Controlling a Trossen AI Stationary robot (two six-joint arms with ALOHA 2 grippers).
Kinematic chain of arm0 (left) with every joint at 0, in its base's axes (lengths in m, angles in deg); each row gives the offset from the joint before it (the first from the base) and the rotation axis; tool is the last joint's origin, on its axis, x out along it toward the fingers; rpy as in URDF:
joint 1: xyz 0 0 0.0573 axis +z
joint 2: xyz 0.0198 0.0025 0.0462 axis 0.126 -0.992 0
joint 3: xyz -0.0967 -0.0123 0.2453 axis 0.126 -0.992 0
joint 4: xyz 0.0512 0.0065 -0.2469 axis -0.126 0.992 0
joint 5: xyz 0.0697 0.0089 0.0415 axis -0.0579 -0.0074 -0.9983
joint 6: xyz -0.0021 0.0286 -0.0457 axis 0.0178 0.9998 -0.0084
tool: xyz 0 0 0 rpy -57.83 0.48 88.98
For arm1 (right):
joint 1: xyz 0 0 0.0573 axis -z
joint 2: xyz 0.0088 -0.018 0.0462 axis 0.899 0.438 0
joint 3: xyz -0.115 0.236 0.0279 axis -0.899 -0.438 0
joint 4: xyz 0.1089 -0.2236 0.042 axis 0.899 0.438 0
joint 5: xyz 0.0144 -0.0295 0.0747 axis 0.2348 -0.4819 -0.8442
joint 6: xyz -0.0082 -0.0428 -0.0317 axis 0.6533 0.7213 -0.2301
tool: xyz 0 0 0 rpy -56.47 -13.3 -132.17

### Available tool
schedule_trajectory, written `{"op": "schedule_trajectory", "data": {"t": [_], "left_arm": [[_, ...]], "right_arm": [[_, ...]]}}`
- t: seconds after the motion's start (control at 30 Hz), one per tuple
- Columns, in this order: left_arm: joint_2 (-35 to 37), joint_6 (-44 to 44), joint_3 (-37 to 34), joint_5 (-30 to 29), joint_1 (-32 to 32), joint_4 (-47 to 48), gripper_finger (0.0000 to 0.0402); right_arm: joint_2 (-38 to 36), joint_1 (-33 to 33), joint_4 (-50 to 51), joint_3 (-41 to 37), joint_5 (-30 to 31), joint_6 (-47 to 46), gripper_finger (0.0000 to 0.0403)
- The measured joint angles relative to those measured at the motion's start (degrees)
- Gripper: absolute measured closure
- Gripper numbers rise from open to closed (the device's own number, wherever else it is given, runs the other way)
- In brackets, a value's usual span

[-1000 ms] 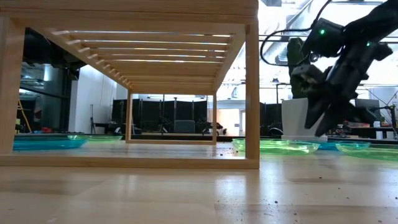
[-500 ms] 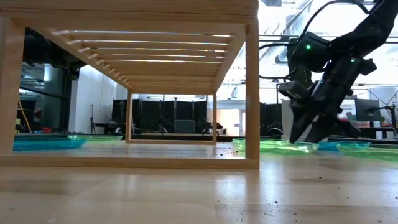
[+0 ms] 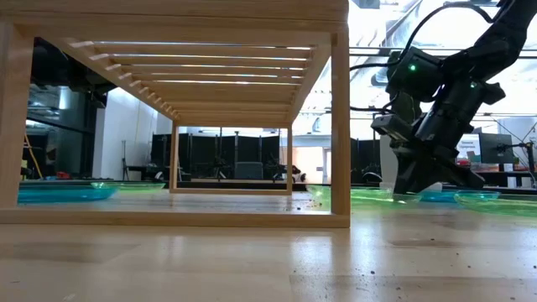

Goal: Place and stack plates onto a shelf
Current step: Put the middle green plate on the shelf

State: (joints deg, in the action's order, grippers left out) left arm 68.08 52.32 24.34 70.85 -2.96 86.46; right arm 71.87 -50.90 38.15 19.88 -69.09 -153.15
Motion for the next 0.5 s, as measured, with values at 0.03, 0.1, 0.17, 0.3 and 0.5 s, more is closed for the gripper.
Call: {"op": "schedule_trajectory", "data": {"t": [0.03, 0.1, 0.17, 0.3, 0.5], "left_arm": [[0.00, 0.00, 0.00, 0.02, -0.02, 0.01, 0.0401], [0.00, 0.00, 0.01, 0.00, -0.02, 0.02, 0.0401], [0.00, 0.00, 0.01, 0.01, -0.01, 0.02, 0.0401], [0.00, 0.00, 0.01, 0.00, 0.00, 0.00, 0.0401], [0.00, 0.00, 0.01, 0.02, -0.01, -0.01, 0.0401]], "right_arm": [[0.01, 0.00, -0.01, 0.00, -0.14, -0.25, 0.0393], [-0.91, 0.02, 0.31, -0.06, -0.53, -0.14, 0.0399], [-2.95, 0.13, 1.48, -0.15, -1.24, 0.07, 0.0401], [-10.41, 1.06, 7.17, -0.30, -3.42, 1.86, 0.0403], [-24.61, 2.25, 21.88, 0.53, -7.24, 4.95, 0.0403]]}}
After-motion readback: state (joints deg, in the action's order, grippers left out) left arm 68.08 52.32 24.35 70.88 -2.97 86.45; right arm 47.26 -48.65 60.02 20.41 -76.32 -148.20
